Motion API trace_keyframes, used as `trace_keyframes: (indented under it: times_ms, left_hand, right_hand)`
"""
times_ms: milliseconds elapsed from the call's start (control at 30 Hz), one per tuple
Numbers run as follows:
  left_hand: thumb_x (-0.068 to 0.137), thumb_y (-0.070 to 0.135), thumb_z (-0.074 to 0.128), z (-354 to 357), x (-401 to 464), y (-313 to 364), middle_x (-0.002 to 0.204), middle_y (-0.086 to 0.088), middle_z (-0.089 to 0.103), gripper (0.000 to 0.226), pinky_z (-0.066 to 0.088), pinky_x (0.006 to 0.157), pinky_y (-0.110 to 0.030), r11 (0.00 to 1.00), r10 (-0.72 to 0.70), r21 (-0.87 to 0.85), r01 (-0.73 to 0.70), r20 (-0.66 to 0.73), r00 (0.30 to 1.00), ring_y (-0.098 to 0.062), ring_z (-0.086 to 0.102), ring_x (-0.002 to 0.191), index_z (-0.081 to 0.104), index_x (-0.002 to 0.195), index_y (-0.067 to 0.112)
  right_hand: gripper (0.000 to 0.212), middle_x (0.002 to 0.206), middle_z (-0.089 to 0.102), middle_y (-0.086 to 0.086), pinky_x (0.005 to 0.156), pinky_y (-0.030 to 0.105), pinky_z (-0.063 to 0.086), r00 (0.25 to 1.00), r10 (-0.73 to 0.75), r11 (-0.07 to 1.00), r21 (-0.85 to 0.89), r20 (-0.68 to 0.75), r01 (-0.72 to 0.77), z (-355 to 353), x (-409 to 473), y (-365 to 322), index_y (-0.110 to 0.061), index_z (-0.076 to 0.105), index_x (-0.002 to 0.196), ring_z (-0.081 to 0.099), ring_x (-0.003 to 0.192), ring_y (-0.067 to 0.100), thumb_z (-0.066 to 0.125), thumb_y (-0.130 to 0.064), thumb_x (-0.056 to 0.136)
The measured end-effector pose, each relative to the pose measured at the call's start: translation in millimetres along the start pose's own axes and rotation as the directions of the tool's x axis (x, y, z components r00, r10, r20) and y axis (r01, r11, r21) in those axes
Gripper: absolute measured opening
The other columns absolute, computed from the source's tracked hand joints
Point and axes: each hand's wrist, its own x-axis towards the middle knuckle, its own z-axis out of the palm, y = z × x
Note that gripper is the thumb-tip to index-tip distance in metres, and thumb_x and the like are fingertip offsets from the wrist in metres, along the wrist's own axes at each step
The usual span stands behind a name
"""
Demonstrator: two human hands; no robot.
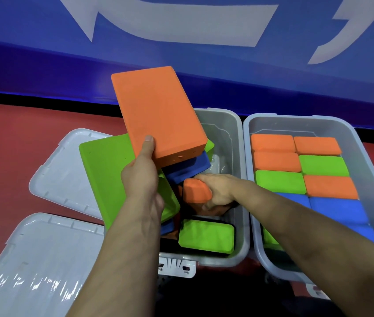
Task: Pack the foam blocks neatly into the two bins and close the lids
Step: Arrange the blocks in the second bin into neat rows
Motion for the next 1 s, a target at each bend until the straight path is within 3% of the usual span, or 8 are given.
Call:
trace_keyframes:
  times_ms: [400,600,733,833,900,1000]
  left_hand:
    - [0.086,0.045,0.077,2,-3,-2,0.099,-0.002,0.075,0.029,0.044,0.072,-0.029,1.0,0.016,0.023,-0.016,0.002,1.0,-0.019,0.063,0.082,0.068,0.087,0.017]
    - [0.085,0.044,0.078,3,-3,-2,0.1,-0.001,0.075,0.029,0.045,0.075,-0.029,0.999,0.014,0.029,-0.014,-0.002,1.0,-0.019,0.064,0.083,0.068,0.088,0.017]
    - [0.084,0.045,0.079,3,-3,-1,0.103,-0.002,0.075,0.031,0.045,0.077,-0.029,1.0,0.008,0.029,-0.008,0.002,1.0,-0.019,0.064,0.085,0.067,0.088,0.016]
    - [0.084,0.045,0.079,3,-3,-1,0.109,-0.004,0.076,0.032,0.046,0.081,-0.03,0.999,0.015,0.029,-0.015,0.005,1.0,-0.019,0.066,0.088,0.068,0.089,0.016]
    - [0.084,0.044,0.079,4,-3,-2,0.111,-0.004,0.076,0.031,0.046,0.081,-0.03,0.999,0.021,0.03,-0.022,0.01,1.0,-0.019,0.066,0.088,0.068,0.09,0.015]
    - [0.084,0.044,0.079,3,-2,-3,0.11,-0.003,0.076,0.031,0.048,0.083,-0.03,0.999,0.022,0.029,-0.022,0.014,1.0,-0.021,0.071,0.097,0.068,0.09,0.016]
  right_hand:
    - [0.114,0.148,0.045,0.005,0.112,0.042,0.038,0.996,0.063,0.998,0.025,0.059,-0.065,34,18,7,-0.035,0.016,0.158,0.045,0.137,0.03,0.085,-0.056,0.07]
    - [0.131,0.17,0.001,0.001,0.125,0.045,0.008,0.989,0.077,0.997,0.016,0.125,-0.08,27,6,13,-0.035,-0.008,0.161,0.006,0.155,0.03,0.074,-0.077,0.067]
    - [0.149,0.167,-0.024,0.0,0.125,0.046,-0.011,0.987,0.05,0.998,0.024,0.151,-0.054,27,-17,-1,-0.032,-0.023,0.157,-0.019,0.154,0.023,0.07,-0.088,0.056]
    - [0.15,0.16,-0.039,-0.002,0.121,0.049,-0.019,0.981,0.067,0.997,-0.058,0.18,-0.058,46,-27,-14,-0.034,-0.033,0.152,-0.034,0.148,0.022,0.068,-0.09,0.056]
    - [0.144,0.163,-0.035,-0.001,0.122,0.05,-0.016,0.987,0.07,0.994,-0.098,0.143,-0.056,51,-27,-15,-0.032,-0.032,0.153,-0.028,0.151,0.026,0.064,-0.09,0.062]
    - [0.127,0.166,-0.002,0.005,0.124,0.047,0.005,0.998,0.014,0.997,-0.075,0.064,-0.01,50,-21,-8,-0.033,-0.019,0.158,0.005,0.152,0.034,0.059,-0.085,0.072]
